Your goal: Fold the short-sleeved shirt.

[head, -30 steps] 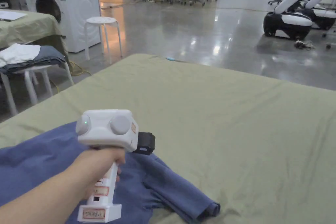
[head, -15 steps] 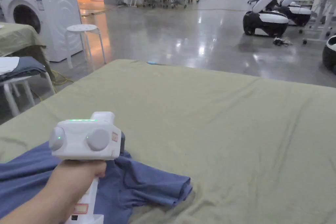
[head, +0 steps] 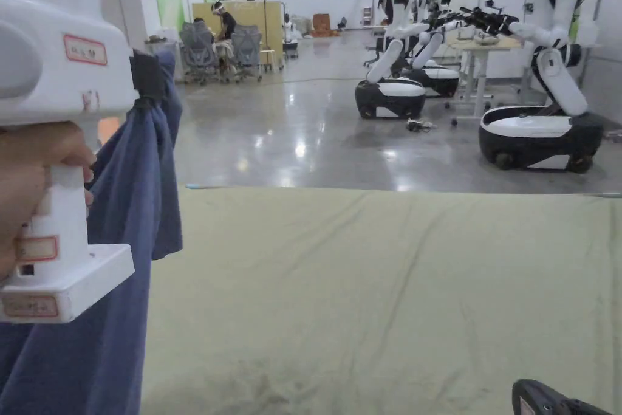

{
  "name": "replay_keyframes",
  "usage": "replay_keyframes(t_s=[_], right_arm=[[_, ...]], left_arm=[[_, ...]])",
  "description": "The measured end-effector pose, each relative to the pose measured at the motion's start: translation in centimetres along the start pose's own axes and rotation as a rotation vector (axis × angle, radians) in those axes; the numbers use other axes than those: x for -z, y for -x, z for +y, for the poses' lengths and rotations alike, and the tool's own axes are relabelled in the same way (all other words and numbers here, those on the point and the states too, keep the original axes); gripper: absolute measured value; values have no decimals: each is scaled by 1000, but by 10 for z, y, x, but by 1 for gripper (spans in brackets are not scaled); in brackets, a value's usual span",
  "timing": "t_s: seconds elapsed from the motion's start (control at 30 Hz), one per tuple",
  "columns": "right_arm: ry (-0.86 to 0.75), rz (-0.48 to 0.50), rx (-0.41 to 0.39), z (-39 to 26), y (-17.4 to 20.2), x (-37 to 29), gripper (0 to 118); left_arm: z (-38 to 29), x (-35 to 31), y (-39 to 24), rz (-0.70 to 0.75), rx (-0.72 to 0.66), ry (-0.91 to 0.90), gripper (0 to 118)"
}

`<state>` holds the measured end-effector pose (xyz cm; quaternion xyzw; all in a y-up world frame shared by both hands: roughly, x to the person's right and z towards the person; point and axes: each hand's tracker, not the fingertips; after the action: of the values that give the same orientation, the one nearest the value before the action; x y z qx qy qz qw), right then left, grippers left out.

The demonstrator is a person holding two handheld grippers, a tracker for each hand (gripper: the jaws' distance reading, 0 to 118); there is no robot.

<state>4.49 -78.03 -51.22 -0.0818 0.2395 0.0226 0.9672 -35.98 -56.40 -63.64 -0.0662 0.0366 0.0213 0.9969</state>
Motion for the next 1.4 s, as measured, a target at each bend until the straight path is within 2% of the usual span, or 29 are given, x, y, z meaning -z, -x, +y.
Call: replay_keyframes(t_s=[0.07, 0.2, 0.37, 0.43, 0.6, 0.8, 0.83, 0.87, 0.9, 0.93, 0.97, 1.03, 1.13, 1.17, 1.23, 1.3, 1.33, 1.37, 1.4], right_arm=[[-21, -37, -8, 4, -12, -17, 0], [-56, -115, 3, 9, -37, -55, 0], [-68, -238, 5, 4, -64, -105, 0], [-59, -278, 8, -1, -74, -125, 0], [-1, -397, 15, -22, -95, -165, 0], [67, -460, 29, -45, -112, -186, 0], [75, -469, 30, -47, -115, -187, 0], [81, -473, 33, -49, -117, -186, 0], [86, -476, 36, -51, -120, -184, 0], [90, -478, 39, -51, -121, -183, 0], [92, -475, 41, -53, -122, -180, 0], [93, -466, 41, -53, -124, -173, 0], [86, -437, 37, -51, -124, -158, 0], [78, -422, 33, -50, -123, -152, 0], [67, -394, 31, -46, -121, -142, 0], [41, -368, 17, -41, -118, -130, 0], [31, -353, 12, -39, -117, -123, 0], [24, -342, 9, -39, -116, -118, 0], [13, -330, 5, -39, -115, -111, 0]], left_arm=[[22, -8, -47, -95, 1, -38, 0], [40, -9, -158, -262, 91, -56, 0], [0, 18, -299, -454, 157, 48, 0], [-37, 44, -352, -502, 190, 146, 0], [-177, 110, -472, -556, 280, 467, 0], [-318, 127, -529, -569, 354, 697, 1], [-331, 128, -530, -561, 369, 712, 6], [-341, 131, -530, -564, 368, 723, 24], [-347, 133, -527, -572, 349, 721, 69], [-350, 132, -522, -584, 319, 721, 106], [-348, 133, -514, -602, 287, 727, 118], [-327, 130, -494, -613, 239, 635, 110], [-275, 106, -436, -598, 192, 468, 111], [-254, 94, -410, -563, 177, 415, 110], [-217, 66, -353, -511, 120, 294, 98], [-184, 24, -280, -458, 93, 205, 94], [-174, 6, -244, -415, 75, 163, 82], [-168, -13, -215, -380, 63, 158, 65], [-164, -37, -185, -336, 63, 159, 33]])
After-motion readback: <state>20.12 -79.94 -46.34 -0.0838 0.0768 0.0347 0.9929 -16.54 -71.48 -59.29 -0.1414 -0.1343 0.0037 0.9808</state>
